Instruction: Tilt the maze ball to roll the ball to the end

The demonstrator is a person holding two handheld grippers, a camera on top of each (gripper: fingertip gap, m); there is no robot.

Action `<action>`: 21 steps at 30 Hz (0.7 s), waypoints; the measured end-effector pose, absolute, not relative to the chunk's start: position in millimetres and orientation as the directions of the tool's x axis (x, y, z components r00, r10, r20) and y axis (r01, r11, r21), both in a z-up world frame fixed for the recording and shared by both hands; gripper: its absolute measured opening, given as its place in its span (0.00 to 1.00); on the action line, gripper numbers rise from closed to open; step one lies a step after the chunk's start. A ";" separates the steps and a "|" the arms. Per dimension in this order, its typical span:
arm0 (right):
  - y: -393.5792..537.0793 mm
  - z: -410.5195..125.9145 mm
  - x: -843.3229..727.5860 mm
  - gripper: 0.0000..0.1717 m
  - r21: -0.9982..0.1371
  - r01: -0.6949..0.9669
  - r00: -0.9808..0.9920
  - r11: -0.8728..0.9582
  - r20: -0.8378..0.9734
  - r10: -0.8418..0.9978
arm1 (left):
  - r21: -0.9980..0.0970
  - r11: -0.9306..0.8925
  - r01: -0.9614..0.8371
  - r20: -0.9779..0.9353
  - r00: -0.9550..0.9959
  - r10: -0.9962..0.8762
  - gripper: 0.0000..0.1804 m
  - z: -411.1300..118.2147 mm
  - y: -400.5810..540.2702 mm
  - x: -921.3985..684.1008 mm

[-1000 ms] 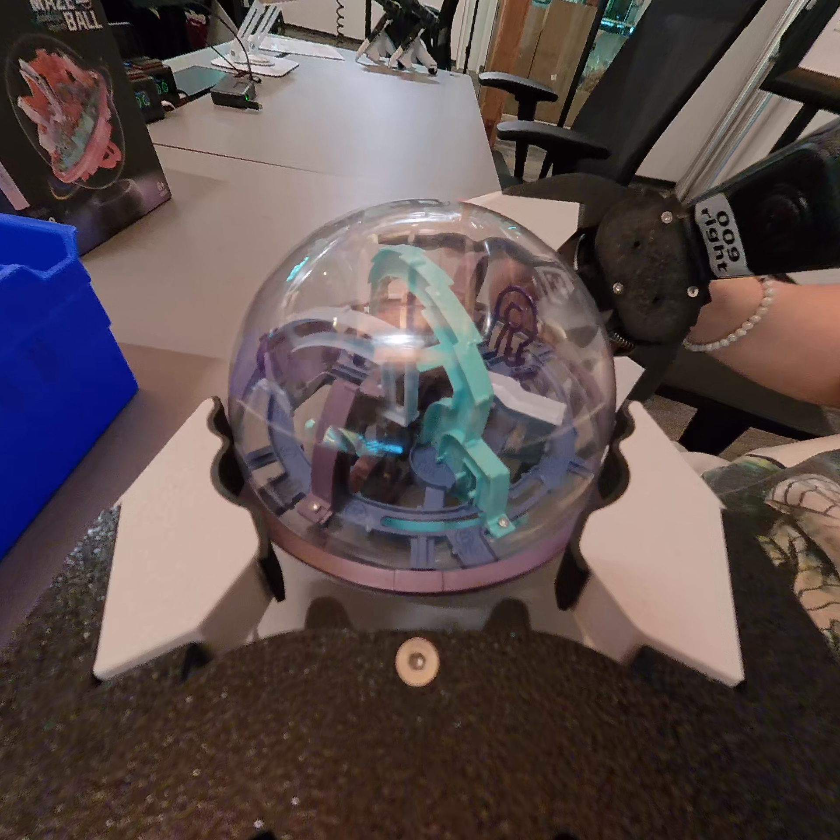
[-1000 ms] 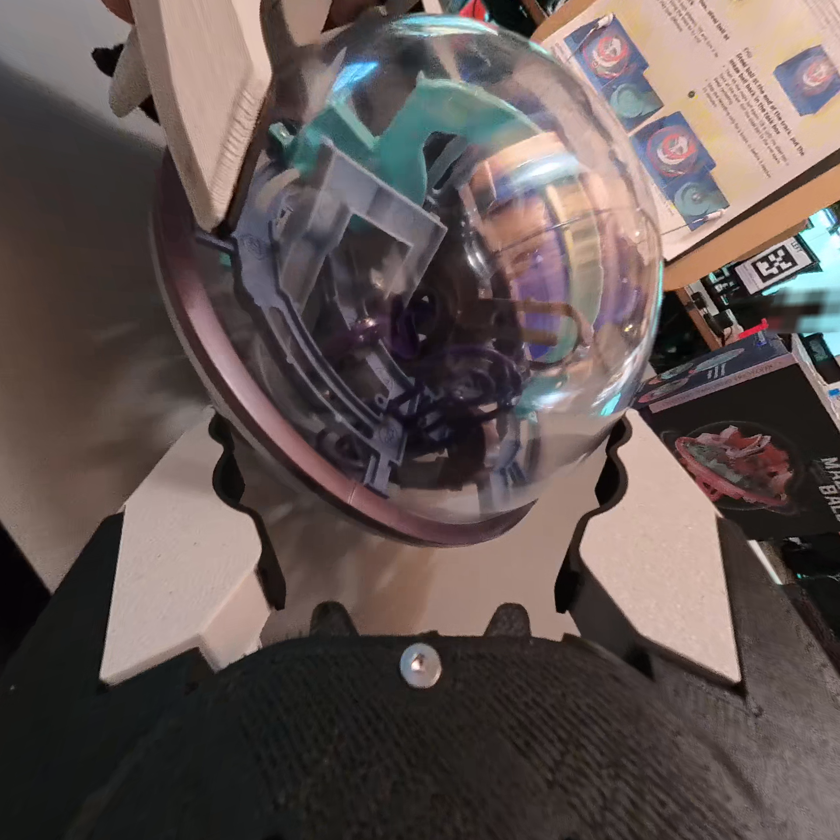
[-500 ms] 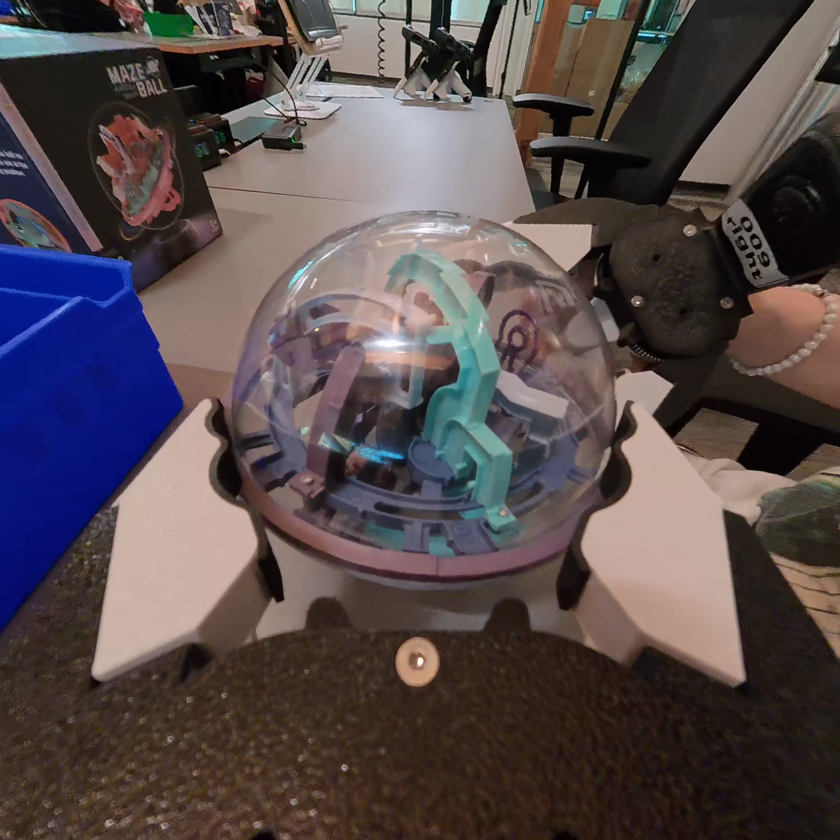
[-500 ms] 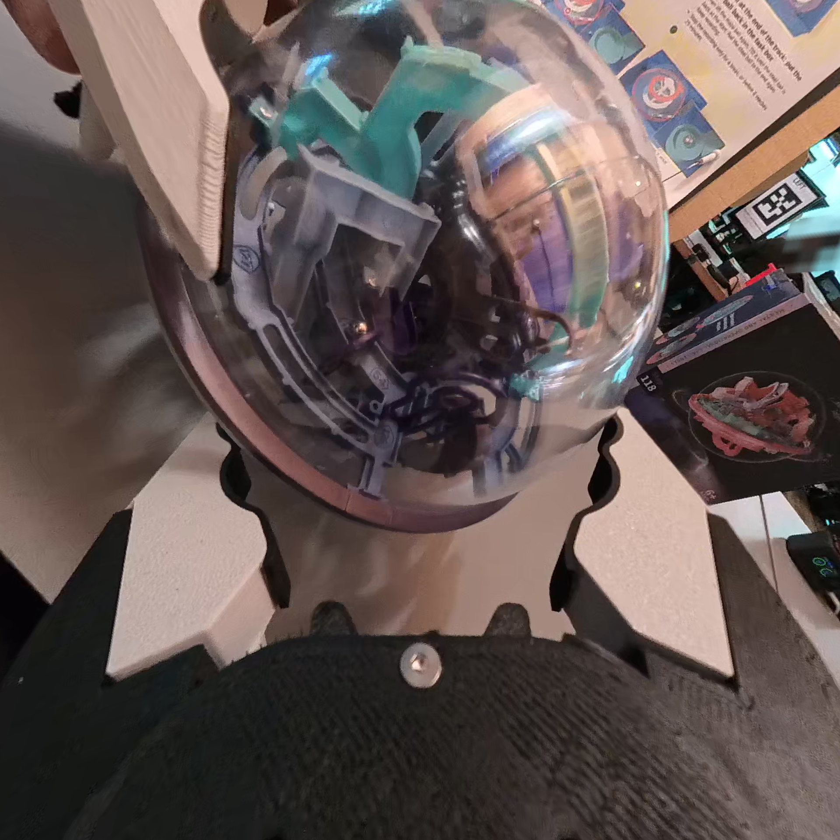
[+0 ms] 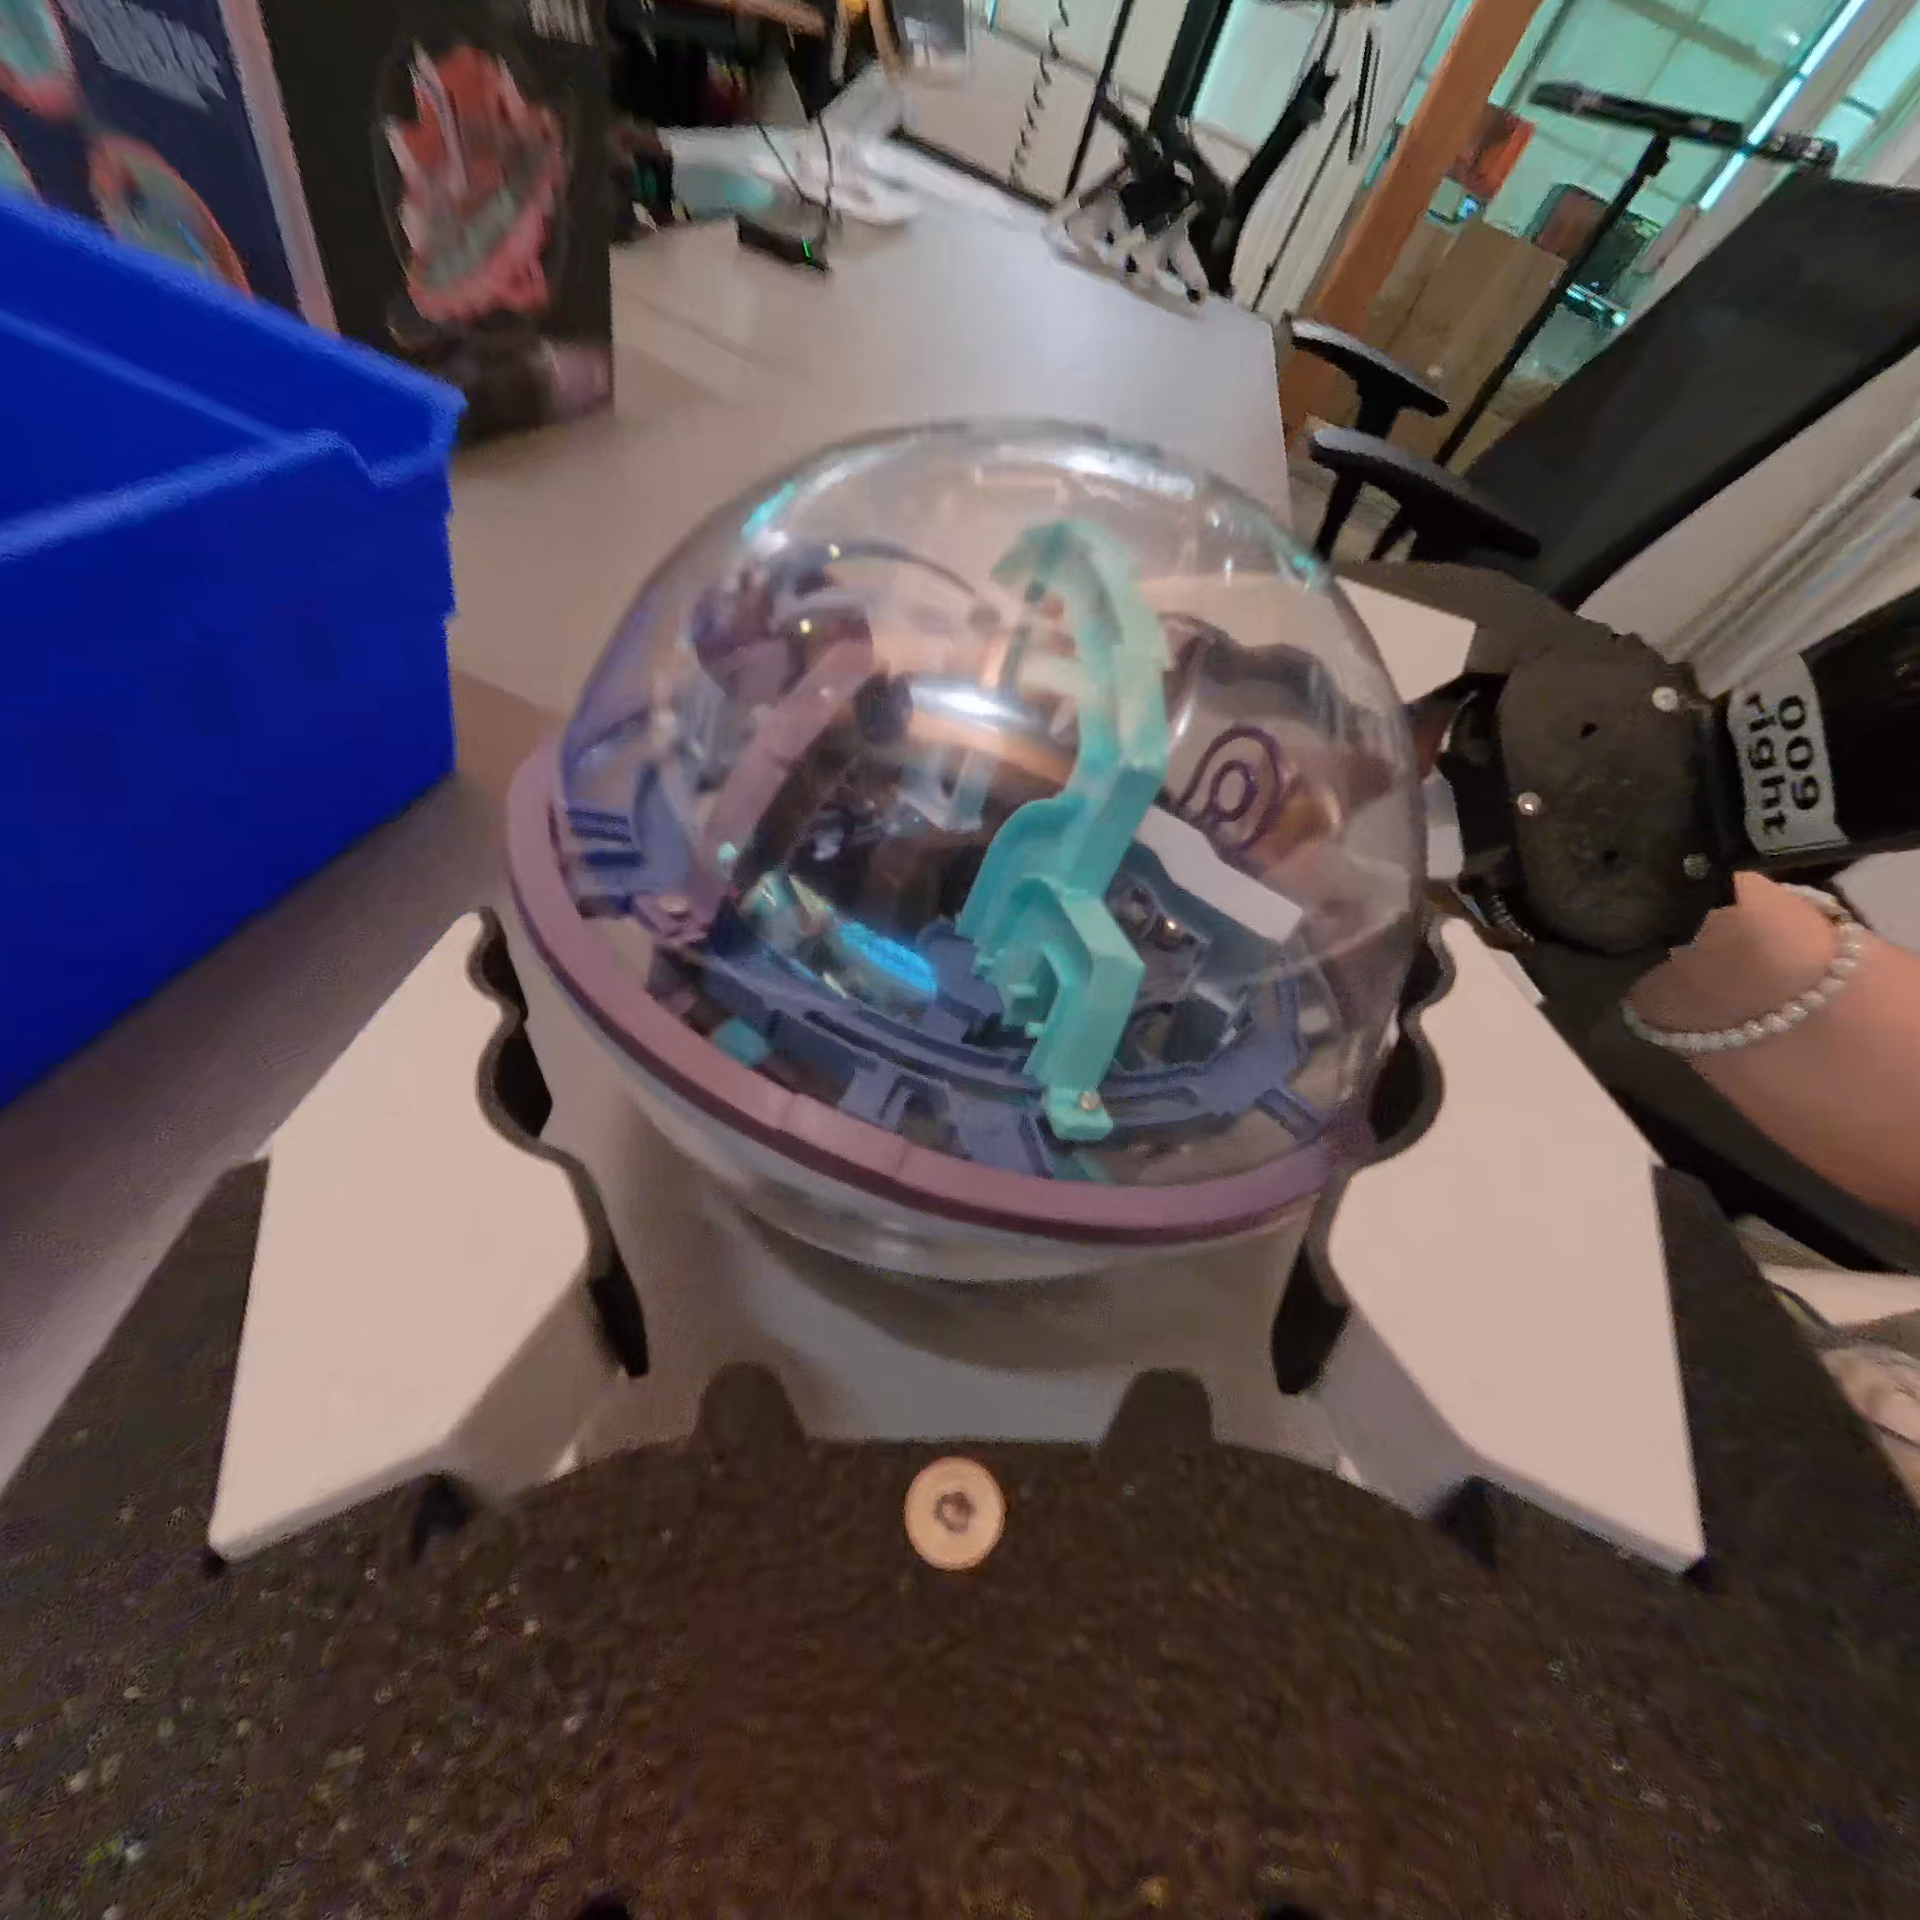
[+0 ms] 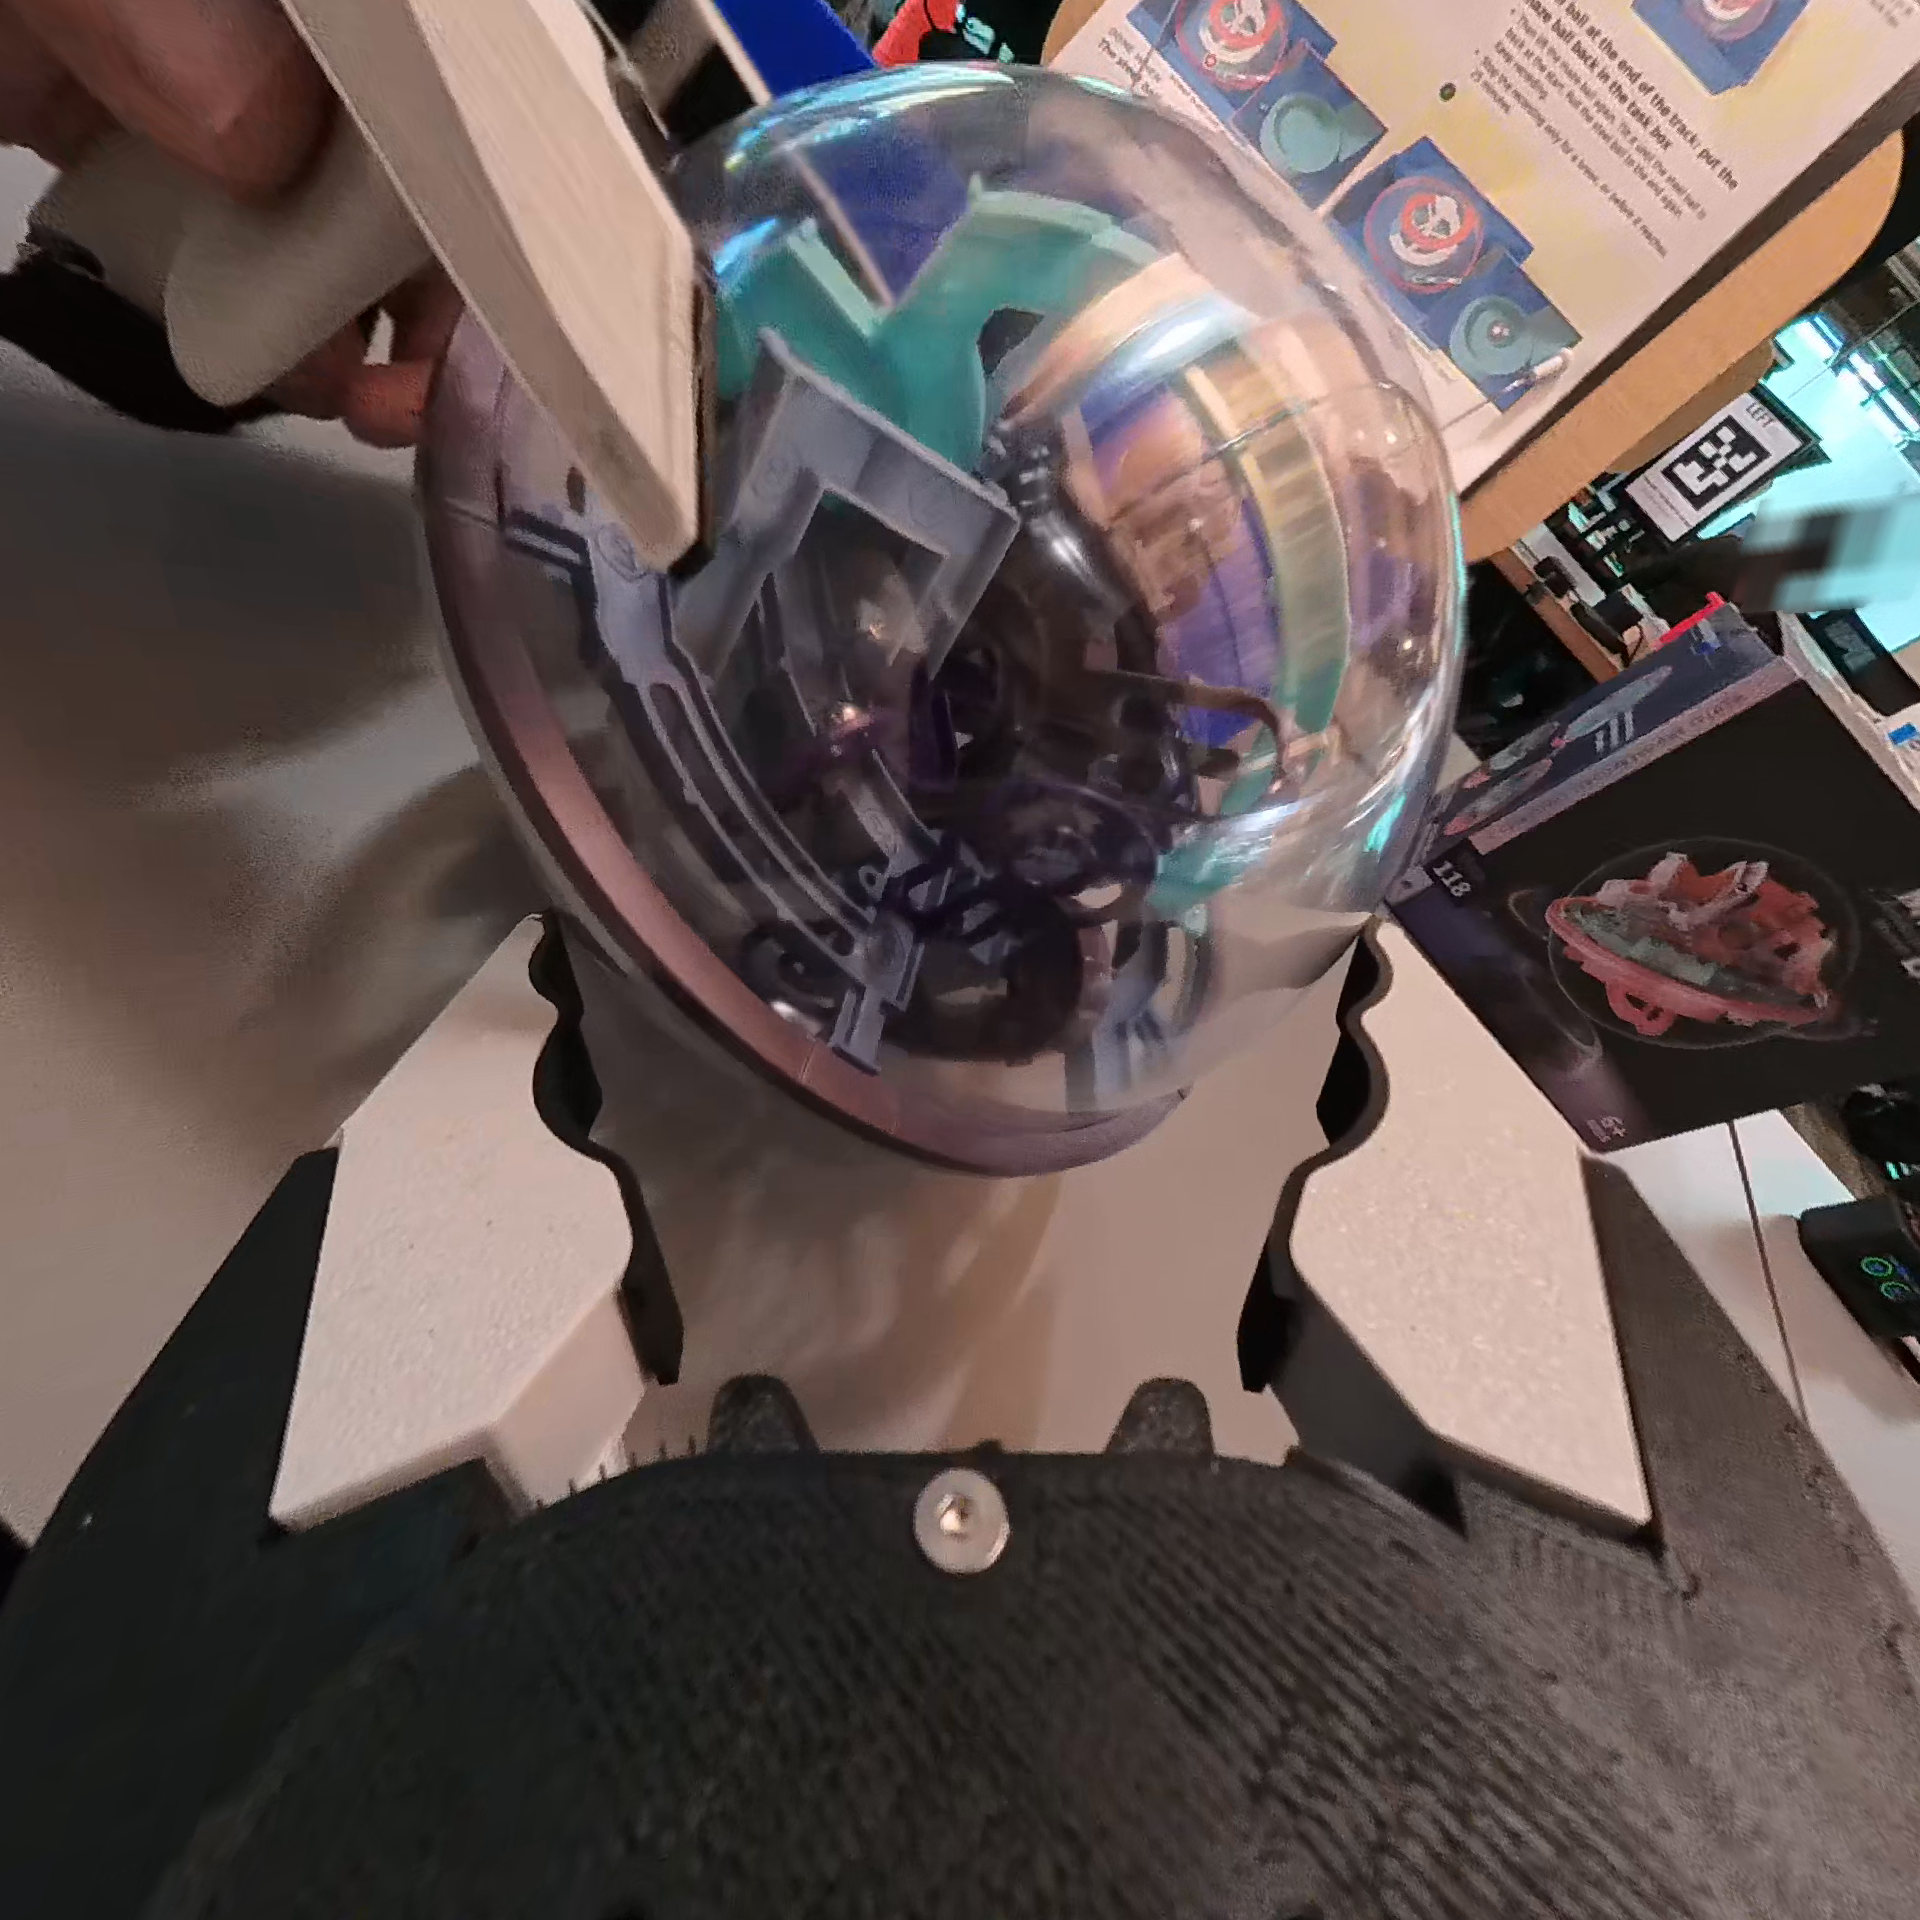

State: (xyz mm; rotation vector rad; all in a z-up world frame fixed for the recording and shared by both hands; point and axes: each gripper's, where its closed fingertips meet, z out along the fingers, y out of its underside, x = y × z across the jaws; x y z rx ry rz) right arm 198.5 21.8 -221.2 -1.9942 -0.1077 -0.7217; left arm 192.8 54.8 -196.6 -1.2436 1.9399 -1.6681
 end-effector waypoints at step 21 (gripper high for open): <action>40.3 -197.6 191.4 0.86 -0.811 0.375 0.914 -0.450 0.242 0.325 | -0.923 0.039 -0.383 0.243 -0.658 -0.712 0.86 -201.5 51.9 188.1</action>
